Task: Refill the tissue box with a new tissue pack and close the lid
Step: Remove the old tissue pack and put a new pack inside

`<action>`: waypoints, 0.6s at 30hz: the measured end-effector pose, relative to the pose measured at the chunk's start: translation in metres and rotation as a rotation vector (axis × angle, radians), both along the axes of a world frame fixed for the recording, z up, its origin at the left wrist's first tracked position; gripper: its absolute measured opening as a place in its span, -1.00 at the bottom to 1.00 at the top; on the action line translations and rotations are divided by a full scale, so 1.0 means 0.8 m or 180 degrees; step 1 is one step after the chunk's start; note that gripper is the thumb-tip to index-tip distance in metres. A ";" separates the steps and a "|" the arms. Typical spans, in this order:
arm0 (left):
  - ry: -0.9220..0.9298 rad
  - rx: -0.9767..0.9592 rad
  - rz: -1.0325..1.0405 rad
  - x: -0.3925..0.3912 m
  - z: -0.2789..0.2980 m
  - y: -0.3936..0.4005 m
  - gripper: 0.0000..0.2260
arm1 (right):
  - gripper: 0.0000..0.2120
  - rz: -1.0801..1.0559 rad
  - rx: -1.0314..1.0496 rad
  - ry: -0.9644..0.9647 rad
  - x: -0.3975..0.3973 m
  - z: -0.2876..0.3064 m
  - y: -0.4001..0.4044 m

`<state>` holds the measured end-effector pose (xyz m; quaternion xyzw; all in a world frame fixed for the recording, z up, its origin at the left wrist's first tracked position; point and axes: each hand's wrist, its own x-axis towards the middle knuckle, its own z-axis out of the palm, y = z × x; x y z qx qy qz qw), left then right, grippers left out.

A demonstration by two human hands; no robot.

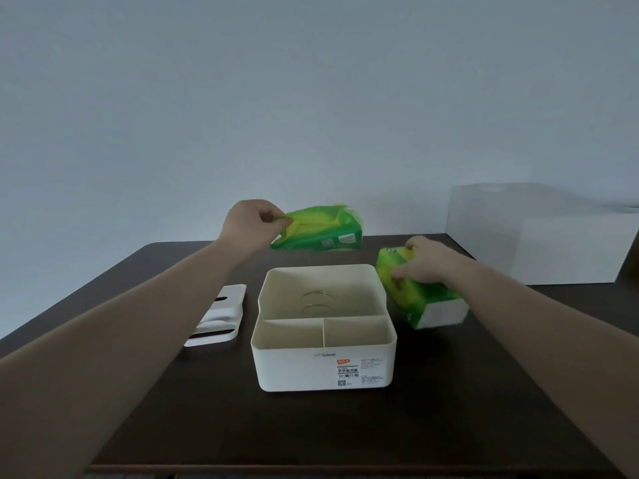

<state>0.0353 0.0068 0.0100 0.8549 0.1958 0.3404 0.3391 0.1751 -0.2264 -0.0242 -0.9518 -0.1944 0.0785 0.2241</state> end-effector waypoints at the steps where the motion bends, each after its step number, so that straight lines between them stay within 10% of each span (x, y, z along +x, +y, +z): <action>1: -0.0053 0.0021 0.0105 0.005 -0.002 0.003 -0.93 | -0.24 -0.0018 0.0151 -0.0096 0.002 0.006 0.000; 12: 0.0785 0.0103 0.0626 0.044 -0.042 0.034 -0.78 | -0.30 0.0651 0.1624 -0.0791 -0.008 0.074 0.025; 18: 0.1415 0.0115 0.0495 0.042 -0.069 0.052 -0.82 | -0.29 0.1894 0.1163 -0.0506 -0.040 0.077 0.051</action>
